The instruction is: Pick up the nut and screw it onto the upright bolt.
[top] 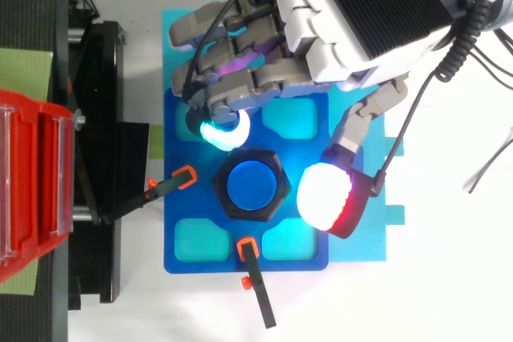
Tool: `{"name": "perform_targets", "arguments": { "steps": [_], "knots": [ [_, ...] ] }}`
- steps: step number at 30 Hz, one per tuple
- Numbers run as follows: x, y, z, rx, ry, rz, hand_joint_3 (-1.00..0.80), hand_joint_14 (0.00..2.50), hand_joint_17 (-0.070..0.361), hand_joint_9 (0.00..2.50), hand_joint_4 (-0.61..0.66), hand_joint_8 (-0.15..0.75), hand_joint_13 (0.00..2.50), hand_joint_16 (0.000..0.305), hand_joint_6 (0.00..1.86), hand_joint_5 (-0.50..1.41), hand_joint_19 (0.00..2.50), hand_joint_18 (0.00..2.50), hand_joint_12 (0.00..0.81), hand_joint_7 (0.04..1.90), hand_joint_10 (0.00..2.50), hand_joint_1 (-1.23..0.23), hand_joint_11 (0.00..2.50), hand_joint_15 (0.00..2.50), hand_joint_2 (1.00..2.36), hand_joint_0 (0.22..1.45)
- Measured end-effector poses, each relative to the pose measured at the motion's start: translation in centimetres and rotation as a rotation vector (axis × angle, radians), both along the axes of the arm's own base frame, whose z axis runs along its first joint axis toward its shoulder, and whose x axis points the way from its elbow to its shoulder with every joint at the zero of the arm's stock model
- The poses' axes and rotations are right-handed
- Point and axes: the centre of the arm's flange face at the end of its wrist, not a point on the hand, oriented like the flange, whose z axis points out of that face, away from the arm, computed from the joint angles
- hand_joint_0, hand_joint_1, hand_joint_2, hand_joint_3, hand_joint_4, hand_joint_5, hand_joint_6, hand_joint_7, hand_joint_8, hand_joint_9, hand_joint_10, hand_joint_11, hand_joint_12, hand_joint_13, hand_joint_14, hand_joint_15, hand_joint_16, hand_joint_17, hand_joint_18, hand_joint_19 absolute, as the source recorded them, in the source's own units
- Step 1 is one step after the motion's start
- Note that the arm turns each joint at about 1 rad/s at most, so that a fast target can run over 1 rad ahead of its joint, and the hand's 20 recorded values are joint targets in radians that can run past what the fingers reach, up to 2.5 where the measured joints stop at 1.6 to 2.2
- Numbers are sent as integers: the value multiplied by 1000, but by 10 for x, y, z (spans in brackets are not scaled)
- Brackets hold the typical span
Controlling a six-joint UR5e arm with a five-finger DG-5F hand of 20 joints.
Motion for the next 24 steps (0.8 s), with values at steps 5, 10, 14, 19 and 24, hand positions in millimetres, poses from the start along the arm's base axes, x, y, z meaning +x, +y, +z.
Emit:
{"name": "perform_targets", "arguments": {
  "steps": [5, 10, 14, 19, 24],
  "knots": [
    [-1, -3, 0, -2, -1, -1, -500, 0, 54, 1389, 112, 216, 851, 24, 633, 58, 14, 583, 243, 1223, 0, -233, 4, 28, 1000, 475],
    [-1, -4, 0, -2, -1, -1, -500, 0, 49, 1488, 101, 210, 919, 22, 667, 56, 51, 679, 224, 1148, 0, -218, 0, 31, 1000, 458],
    [-1, -5, 0, -3, -2, -2, -500, 0, 51, 1557, 106, 197, 965, 23, 669, 58, 89, 721, 221, 1144, 0, -257, 0, 18, 1000, 441],
    [-2, -7, 0, -3, -2, -4, -500, 0, 58, 1610, 118, 209, 986, 26, 661, 62, 99, 752, 219, 1154, 1, -260, 0, 16, 1000, 426],
    [-3, -11, 0, -3, -2, -8, -500, 0, 77, 1564, 192, 226, 915, 34, 575, 70, 60, 671, 241, 1334, 0, -206, 0, 0, 1000, 405]
  ]
}}
